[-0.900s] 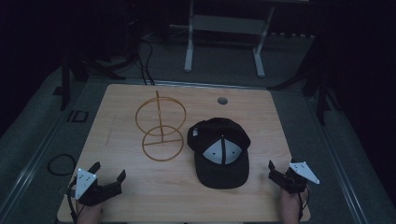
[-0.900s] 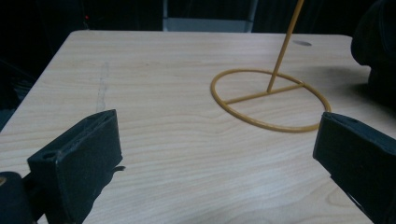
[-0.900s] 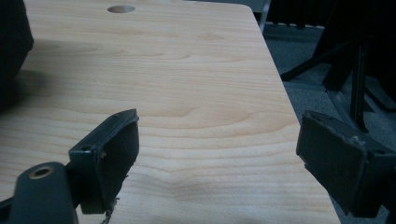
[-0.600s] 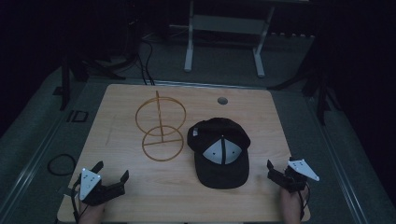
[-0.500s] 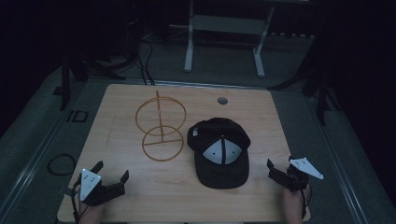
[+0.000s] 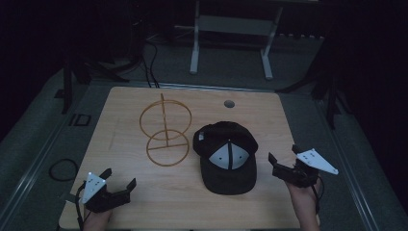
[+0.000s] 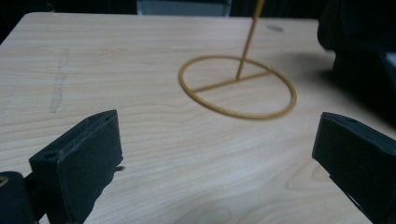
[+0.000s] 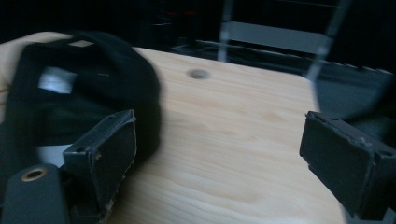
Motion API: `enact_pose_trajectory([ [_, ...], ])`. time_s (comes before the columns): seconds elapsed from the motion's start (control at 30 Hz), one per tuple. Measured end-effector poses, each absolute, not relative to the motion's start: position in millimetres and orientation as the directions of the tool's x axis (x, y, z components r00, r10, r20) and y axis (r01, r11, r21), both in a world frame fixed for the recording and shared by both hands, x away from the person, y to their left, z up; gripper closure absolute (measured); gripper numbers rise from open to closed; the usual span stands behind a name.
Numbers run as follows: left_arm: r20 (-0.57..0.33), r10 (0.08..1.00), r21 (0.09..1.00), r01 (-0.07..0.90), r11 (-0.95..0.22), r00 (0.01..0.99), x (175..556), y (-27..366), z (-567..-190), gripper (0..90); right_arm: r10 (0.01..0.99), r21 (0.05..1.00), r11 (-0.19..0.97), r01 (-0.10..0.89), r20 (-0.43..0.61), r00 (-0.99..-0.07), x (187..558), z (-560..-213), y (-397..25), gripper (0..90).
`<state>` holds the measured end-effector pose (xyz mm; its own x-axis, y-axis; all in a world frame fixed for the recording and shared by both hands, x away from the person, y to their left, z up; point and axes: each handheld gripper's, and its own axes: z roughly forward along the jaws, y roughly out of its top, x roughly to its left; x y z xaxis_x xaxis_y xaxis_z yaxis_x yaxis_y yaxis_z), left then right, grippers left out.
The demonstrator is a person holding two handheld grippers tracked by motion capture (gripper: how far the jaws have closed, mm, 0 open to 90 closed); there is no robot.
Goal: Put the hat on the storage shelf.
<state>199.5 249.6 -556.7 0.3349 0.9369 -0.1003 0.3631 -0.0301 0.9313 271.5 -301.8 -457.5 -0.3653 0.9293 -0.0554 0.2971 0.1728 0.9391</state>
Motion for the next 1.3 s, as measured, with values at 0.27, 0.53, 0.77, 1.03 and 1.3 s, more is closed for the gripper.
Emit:
enact_pose_trajectory([
  [0.27, -0.081, 0.932, 0.925, 0.374, -0.061, 0.353, 198.3, 245.6, -556.0, 1.9, 0.889, 0.929, 0.224, 0.295, -0.070, -0.453, 294.7, -434.5, -266.2, 10.7],
  [0.53, -0.066, 0.920, 0.927, 0.365, -0.088, 0.387, 197.2, 243.3, -555.2, 1.9, 0.869, 0.909, 0.263, 0.325, -0.077, -0.488, 319.4, -439.2, -242.8, 13.5],
  [0.77, -0.062, 0.917, 0.926, 0.365, -0.094, 0.393, 197.3, 243.9, -555.0, 1.9, 0.866, 0.876, 0.311, 0.368, -0.101, -0.489, 342.8, -455.8, -225.7, 20.0],
  [1.03, -0.064, 0.916, 0.925, 0.369, -0.095, 0.395, 197.7, 243.3, -555.5, 1.9, 0.879, 0.842, 0.336, 0.422, -0.119, -0.462, 354.6, -469.9, -213.8, 32.7],
  [1.3, -0.069, 0.916, 0.923, 0.374, -0.092, 0.396, 197.8, 243.7, -556.3, 1.9, 0.883, 0.781, 0.425, 0.458, -0.247, -0.400, 361.8, -484.8, -202.6, 62.2],
])
